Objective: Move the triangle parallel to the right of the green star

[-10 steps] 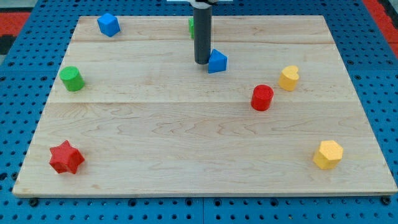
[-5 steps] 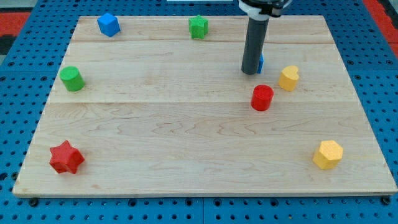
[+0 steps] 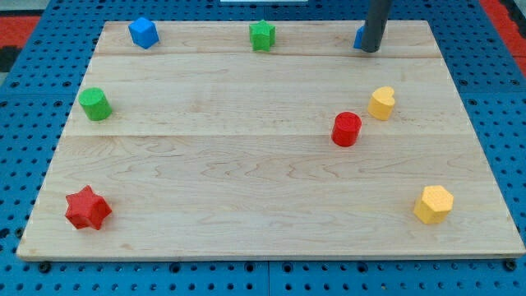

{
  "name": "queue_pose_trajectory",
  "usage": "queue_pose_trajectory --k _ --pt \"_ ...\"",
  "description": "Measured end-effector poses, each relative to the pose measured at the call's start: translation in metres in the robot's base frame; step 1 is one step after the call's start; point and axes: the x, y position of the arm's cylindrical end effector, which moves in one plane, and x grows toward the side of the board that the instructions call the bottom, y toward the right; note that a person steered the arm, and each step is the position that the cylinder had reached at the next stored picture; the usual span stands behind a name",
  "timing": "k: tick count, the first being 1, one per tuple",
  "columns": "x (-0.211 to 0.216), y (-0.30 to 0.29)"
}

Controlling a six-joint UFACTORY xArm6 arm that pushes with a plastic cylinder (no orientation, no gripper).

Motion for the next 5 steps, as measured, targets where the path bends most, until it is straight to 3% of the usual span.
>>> queue_pose_trajectory --k 3,5 --pt "0.008 0.001" --pt "0.050 0.030"
